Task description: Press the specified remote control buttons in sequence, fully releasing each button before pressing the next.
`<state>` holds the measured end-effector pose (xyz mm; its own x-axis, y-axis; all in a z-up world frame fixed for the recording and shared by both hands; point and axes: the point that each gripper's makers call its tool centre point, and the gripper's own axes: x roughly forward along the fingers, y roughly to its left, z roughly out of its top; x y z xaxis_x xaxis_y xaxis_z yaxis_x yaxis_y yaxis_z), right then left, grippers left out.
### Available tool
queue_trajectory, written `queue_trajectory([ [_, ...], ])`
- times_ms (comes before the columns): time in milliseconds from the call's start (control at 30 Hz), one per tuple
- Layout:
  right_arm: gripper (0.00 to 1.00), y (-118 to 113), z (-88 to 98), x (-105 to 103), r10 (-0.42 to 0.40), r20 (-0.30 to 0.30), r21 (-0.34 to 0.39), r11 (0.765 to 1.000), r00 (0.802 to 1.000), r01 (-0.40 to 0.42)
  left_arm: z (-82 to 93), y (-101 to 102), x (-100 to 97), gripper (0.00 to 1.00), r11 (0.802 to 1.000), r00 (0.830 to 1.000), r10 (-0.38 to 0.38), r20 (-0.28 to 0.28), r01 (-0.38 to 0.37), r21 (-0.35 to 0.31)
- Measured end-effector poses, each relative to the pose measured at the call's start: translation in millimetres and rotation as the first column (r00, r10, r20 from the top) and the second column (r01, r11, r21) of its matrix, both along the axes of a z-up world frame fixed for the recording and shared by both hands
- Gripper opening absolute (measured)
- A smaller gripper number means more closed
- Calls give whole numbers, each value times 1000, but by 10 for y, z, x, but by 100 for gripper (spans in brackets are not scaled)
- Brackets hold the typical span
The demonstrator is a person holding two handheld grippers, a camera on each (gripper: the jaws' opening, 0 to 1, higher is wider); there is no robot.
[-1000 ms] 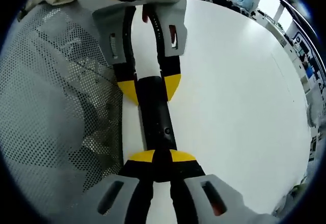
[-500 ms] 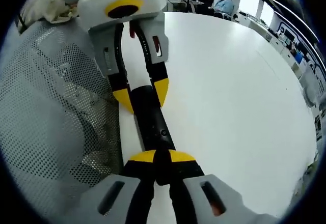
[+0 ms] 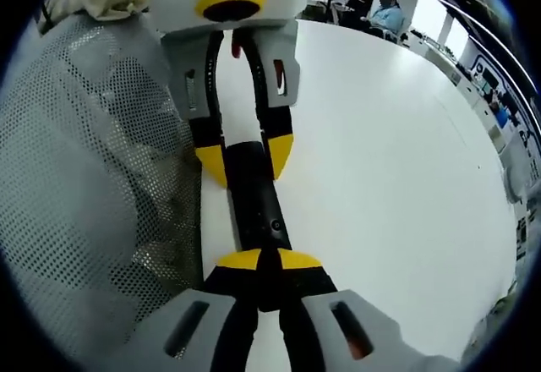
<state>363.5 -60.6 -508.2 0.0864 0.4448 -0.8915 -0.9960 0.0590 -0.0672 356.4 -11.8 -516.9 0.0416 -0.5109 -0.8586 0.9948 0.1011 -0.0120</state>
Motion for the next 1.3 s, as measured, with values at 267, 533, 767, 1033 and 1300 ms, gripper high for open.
queue_trajectory([
  [267, 4, -6, -5, 26, -16, -22, -29, 999, 1000, 15, -2, 0, 6, 25, 1000, 1000, -2, 0, 2, 4],
  [533, 4, -10, 3, 25, -52, -38, 17, 998, 998, 53, 1, 0, 9, 25, 1000, 1000, -2, 0, 2, 3],
  [767, 4, -8, 24, 24, -62, -27, 46, 997, 998, 63, 4, 5, 10, 25, 1000, 1000, 0, -1, 0, 1],
  [1033, 3, 22, 20, 19, -70, -43, 59, 996, 997, 73, 2, 6, 10, 25, 1000, 1000, 1, -2, -1, -1],
  [1300, 2, 42, 20, 26, -39, -18, 47, 998, 999, 40, 2, 5, 12, 25, 1000, 1000, 1, -1, -1, -2],
])
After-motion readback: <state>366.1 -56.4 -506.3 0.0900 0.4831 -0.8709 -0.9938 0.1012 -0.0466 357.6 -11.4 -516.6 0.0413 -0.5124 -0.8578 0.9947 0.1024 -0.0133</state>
